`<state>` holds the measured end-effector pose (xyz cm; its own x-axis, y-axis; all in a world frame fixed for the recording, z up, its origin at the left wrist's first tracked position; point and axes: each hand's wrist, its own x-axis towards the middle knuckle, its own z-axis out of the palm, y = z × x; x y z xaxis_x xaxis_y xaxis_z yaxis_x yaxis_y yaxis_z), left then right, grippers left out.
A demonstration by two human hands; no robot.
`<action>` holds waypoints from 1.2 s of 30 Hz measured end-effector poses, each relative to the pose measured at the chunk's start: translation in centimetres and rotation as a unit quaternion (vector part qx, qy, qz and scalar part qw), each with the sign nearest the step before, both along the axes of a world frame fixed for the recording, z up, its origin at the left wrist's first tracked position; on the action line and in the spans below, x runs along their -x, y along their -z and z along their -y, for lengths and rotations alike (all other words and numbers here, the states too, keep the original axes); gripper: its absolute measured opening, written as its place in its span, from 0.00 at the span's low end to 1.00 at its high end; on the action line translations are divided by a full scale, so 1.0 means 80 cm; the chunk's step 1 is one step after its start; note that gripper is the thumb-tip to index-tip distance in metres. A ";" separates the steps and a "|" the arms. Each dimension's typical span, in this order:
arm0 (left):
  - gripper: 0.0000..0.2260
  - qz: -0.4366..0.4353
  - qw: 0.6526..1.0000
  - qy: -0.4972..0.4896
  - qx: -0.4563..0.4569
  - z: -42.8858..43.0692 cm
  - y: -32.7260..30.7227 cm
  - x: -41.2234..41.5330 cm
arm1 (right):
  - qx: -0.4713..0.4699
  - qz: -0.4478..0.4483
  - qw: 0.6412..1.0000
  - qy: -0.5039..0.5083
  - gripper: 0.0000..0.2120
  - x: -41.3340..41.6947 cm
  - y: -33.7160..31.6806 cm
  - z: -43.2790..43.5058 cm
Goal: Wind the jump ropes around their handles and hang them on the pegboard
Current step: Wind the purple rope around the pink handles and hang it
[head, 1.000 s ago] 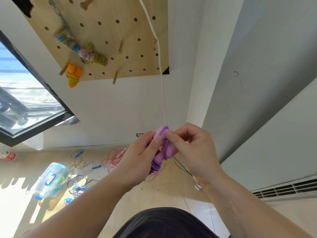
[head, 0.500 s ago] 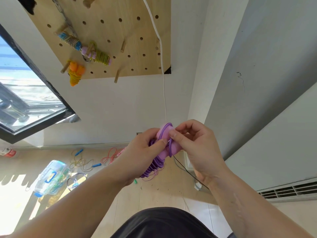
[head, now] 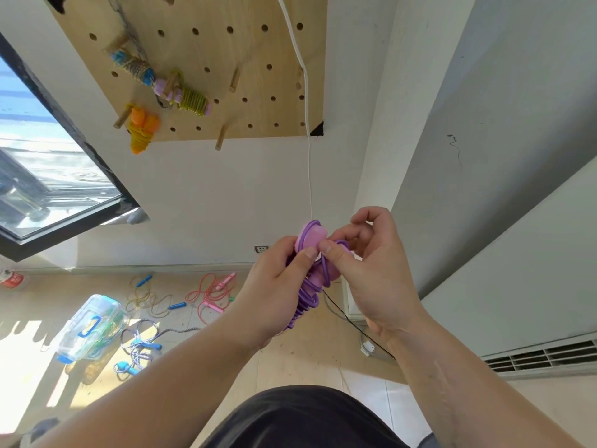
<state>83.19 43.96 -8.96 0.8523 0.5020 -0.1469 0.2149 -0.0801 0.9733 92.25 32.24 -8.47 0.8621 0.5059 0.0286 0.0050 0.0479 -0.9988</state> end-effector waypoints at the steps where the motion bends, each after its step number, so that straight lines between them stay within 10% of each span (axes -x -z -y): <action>1: 0.13 0.004 1.000 -0.008 0.005 0.000 0.001 0.001 | 0.018 -0.002 1.000 -0.019 0.21 -0.001 -0.002 0.000; 23: 0.12 0.000 0.996 0.085 -0.023 -0.035 -0.008 0.006 | 0.164 0.018 0.973 -0.161 0.34 -0.003 -0.007 -0.017; 36: 0.24 0.063 0.889 -0.067 0.450 -0.063 0.002 0.001 | 0.007 -0.037 0.984 -0.173 0.25 -0.015 0.020 -0.042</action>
